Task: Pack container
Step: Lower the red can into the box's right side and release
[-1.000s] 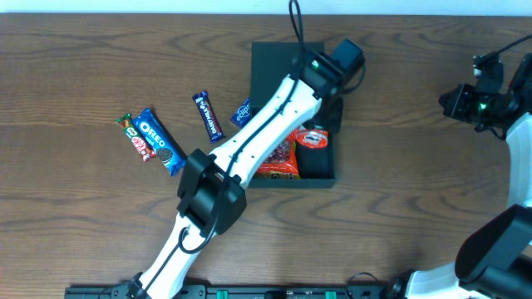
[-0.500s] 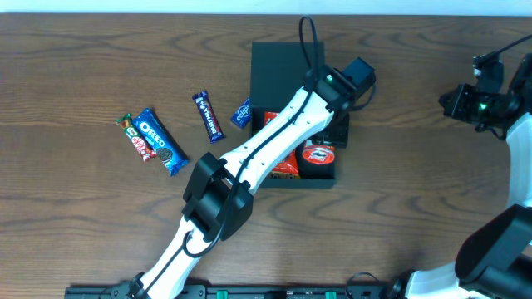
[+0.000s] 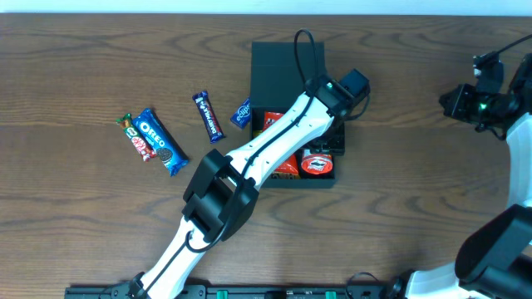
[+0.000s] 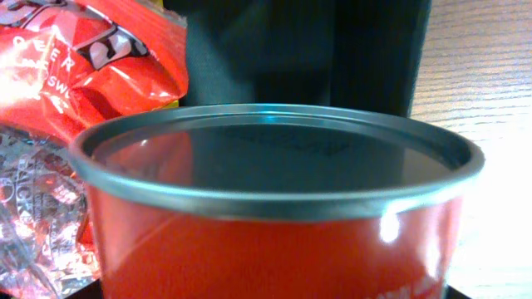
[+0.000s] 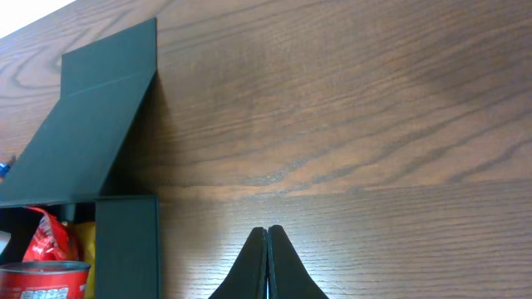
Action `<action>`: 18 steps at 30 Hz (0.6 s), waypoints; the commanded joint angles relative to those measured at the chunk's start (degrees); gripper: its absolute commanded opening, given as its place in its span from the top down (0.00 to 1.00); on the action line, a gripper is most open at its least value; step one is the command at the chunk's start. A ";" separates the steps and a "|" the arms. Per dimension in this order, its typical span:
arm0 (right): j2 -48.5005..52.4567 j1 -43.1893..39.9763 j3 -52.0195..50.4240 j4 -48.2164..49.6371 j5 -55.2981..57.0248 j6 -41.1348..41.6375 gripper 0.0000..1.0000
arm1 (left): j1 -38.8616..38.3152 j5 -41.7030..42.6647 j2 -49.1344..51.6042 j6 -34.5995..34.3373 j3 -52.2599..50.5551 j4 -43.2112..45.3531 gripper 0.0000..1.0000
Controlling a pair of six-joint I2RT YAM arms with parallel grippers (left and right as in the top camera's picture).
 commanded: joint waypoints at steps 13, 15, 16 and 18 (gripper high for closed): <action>-0.52 -0.24 0.87 -0.55 -0.31 -0.98 0.98 | 0.20 0.61 -0.35 1.64 2.86 -1.05 0.06; -0.52 -0.20 0.87 -0.55 -0.31 -0.98 0.98 | 0.31 0.59 -0.35 3.30 5.01 -1.42 0.10; -0.52 -0.20 0.87 -0.55 -0.31 -0.98 0.98 | 0.35 0.33 -0.35 4.42 6.23 -1.57 0.12; -0.52 -0.20 0.87 -0.55 -0.31 -0.98 0.98 | 0.35 -0.90 -0.37 6.19 9.60 -2.60 0.17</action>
